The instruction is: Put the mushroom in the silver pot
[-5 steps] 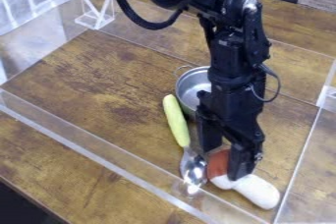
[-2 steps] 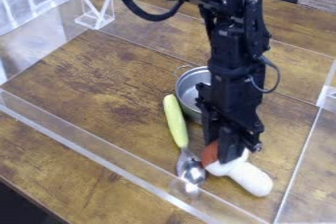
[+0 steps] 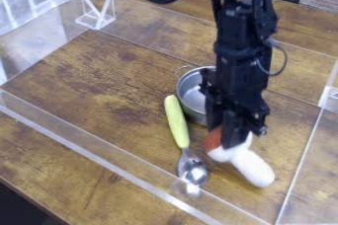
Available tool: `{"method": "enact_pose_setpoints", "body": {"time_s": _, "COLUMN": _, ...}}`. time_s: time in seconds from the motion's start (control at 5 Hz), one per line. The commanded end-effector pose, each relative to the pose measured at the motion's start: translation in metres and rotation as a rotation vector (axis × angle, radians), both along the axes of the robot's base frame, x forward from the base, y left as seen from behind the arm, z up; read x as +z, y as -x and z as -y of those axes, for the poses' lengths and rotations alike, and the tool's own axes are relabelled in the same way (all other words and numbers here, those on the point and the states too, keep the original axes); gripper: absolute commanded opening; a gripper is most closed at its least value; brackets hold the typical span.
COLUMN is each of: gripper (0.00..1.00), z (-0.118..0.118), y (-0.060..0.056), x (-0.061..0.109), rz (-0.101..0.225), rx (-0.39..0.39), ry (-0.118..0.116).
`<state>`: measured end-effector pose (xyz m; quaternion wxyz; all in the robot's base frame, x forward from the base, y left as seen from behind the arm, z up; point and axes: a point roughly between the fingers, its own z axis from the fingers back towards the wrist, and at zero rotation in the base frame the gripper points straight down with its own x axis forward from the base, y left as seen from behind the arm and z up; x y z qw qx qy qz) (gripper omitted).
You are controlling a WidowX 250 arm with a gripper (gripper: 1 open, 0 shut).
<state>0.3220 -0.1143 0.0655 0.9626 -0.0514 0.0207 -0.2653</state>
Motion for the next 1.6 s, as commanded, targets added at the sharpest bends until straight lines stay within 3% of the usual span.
{"method": "enact_pose_setpoints", "body": {"time_s": 0.0, "gripper": 0.0, "z": -0.009, "y": -0.023, "x": 0.035, "rz": 0.086, "rx": 0.028, "ry": 0.013}}
{"method": "enact_pose_setpoints", "body": {"time_s": 0.2, "gripper": 0.0, "z": -0.018, "y": -0.047, "x": 0.037, "rz": 0.096, "rx": 0.038, "ry": 0.005}}
{"method": "enact_pose_setpoints", "body": {"time_s": 0.6, "gripper": 0.0, "z": -0.028, "y": -0.079, "x": 0.025, "rz": 0.089, "rx": 0.034, "ry": 0.003}}
{"method": "enact_pose_setpoints", "body": {"time_s": 1.0, "gripper": 0.0, "z": -0.033, "y": -0.092, "x": 0.014, "rz": 0.077, "rx": 0.023, "ry": 0.01}}
{"method": "enact_pose_setpoints", "body": {"time_s": 1.4, "gripper": 0.0, "z": -0.034, "y": -0.096, "x": 0.01, "rz": 0.063, "rx": 0.005, "ry": 0.016}}
